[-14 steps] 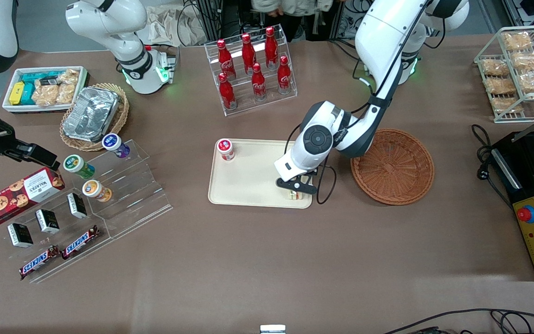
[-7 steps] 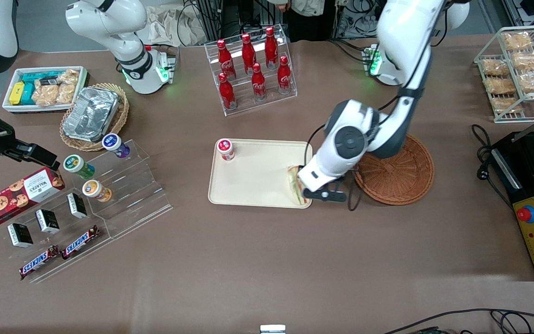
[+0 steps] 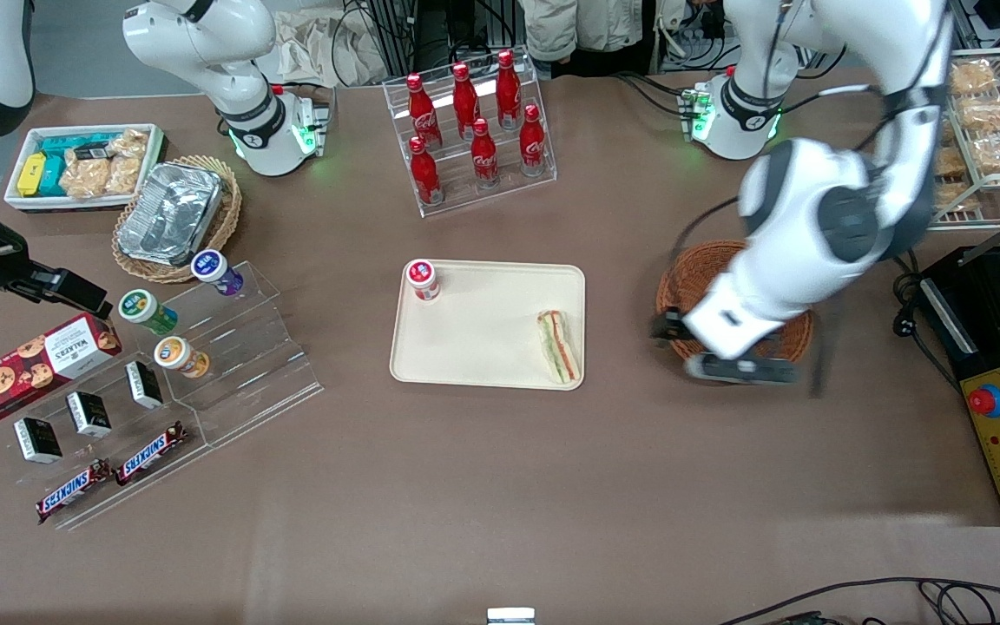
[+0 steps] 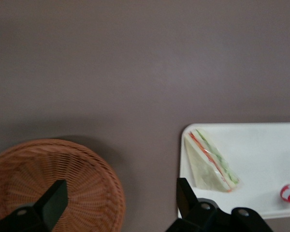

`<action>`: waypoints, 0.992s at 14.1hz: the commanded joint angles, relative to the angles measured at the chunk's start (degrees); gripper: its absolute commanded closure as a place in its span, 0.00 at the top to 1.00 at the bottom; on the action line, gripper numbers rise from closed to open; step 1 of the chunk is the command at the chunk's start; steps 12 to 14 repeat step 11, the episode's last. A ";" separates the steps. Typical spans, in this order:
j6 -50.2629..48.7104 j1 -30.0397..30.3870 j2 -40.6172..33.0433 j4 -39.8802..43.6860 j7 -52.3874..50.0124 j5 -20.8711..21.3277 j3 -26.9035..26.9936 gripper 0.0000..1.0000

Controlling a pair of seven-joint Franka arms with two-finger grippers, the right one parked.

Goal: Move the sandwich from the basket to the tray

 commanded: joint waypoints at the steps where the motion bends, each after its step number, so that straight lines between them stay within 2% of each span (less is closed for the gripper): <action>1: -2.41 0.30 -4.05 -0.86 0.69 0.76 5.01 1.00; 5: -6.01 0.57 -5.64 -0.68 -1.31 0.58 8.81 1.00; 11: -15.41 2.94 -5.64 6.07 -3.17 0.32 8.90 1.00; 14: -15.41 2.94 -5.64 6.07 -3.17 0.32 8.90 1.00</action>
